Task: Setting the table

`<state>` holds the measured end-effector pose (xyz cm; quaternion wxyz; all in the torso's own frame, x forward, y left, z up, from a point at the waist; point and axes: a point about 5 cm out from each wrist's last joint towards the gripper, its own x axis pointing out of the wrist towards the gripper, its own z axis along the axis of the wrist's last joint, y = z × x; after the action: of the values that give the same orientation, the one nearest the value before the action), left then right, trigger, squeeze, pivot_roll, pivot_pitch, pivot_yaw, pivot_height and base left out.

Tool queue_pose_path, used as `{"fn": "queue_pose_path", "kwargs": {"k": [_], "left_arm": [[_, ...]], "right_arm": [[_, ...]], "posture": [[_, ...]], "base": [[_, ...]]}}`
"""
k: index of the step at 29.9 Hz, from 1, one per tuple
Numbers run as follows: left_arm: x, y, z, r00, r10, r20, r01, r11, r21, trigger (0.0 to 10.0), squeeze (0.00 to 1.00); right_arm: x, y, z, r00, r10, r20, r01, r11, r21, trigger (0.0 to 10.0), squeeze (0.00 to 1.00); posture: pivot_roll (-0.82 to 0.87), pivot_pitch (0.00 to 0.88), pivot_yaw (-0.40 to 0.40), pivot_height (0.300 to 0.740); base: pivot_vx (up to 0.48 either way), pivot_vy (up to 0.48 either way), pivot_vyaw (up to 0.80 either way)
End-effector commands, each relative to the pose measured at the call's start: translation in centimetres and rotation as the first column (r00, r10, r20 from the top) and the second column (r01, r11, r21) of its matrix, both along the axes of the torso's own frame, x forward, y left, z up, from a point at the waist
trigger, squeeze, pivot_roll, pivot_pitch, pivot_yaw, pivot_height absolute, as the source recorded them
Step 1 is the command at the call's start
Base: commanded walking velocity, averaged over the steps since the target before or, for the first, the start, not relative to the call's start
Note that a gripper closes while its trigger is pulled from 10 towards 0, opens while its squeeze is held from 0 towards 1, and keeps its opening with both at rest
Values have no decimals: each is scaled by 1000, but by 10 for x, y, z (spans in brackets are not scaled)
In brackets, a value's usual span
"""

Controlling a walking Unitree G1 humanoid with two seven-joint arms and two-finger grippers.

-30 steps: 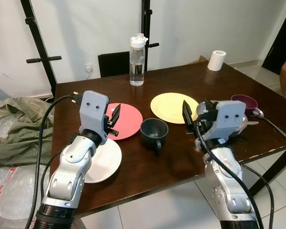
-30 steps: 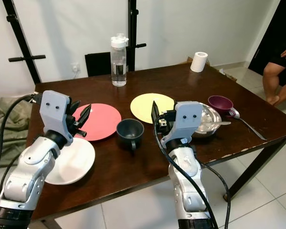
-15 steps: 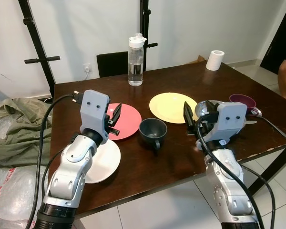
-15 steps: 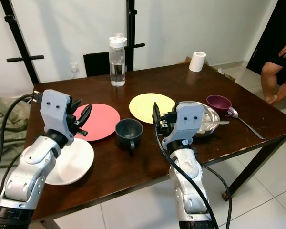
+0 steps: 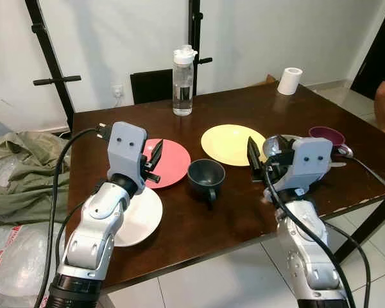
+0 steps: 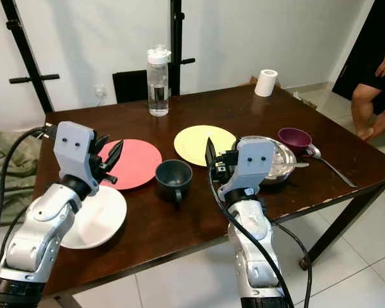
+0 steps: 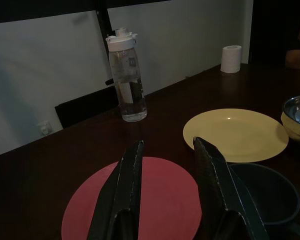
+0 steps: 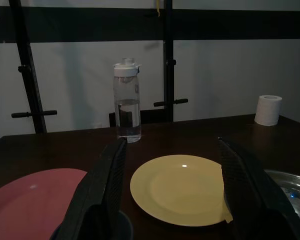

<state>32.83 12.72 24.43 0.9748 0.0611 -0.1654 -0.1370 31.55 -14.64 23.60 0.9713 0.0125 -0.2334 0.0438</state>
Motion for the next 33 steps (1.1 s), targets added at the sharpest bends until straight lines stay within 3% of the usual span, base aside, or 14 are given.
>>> {"fn": "queue_pose_path", "kwargs": {"k": [1,29,33], "left_arm": [[0,1,-4,1000,2,-11,-2,1000,12,10000,0],[-5,1,-21,997,5,-80,-7,1000,-26,10000,0],[-9,0,-27,995,-3,-96,1,1000,-17,10000,0]], "right_arm": [[-2,-2,-3,1000,-9,-3,9,1000,4,10000,0],[-6,0,-16,998,-4,-65,6,999,39,10000,0],[-13,1,-28,996,8,-93,-10,1000,-18,10000,0]], "posture": [[50,67,80,740],[57,76,92,740],[59,77,91,740]], "base": [[0,0,0],[0,0,0],[0,0,0]]}}
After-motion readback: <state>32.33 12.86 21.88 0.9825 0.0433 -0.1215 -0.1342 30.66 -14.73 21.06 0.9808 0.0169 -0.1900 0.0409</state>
